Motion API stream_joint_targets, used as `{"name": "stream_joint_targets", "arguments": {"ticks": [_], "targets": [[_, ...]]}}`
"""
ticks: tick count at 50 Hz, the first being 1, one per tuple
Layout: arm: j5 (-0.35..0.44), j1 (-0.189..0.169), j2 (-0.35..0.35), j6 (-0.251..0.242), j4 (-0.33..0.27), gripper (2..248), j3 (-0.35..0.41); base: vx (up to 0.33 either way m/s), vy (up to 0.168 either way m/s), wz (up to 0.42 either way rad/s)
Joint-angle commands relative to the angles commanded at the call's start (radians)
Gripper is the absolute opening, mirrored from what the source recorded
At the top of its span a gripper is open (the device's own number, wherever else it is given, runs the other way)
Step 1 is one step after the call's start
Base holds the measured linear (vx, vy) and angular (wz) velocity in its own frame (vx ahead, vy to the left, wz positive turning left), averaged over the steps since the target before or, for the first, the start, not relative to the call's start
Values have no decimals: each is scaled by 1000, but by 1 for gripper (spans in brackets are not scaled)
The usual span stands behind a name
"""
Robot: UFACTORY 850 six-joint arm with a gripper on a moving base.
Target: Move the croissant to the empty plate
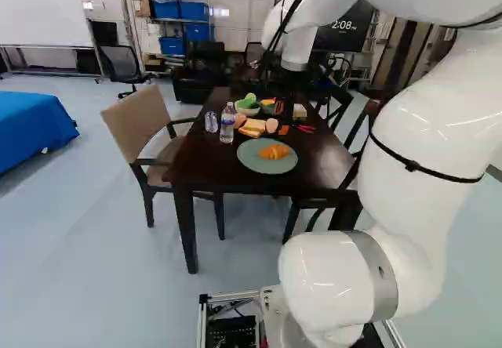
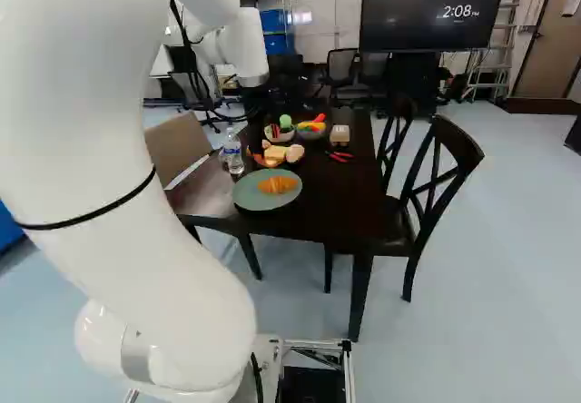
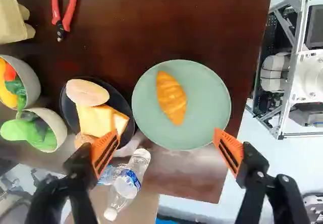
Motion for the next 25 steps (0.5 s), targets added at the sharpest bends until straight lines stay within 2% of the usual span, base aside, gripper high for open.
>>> {"name": "stream_joint_targets", "arguments": {"ticks": [25], "targets": [[0,0,0,0,0,247,0,-93,0,4]]}}
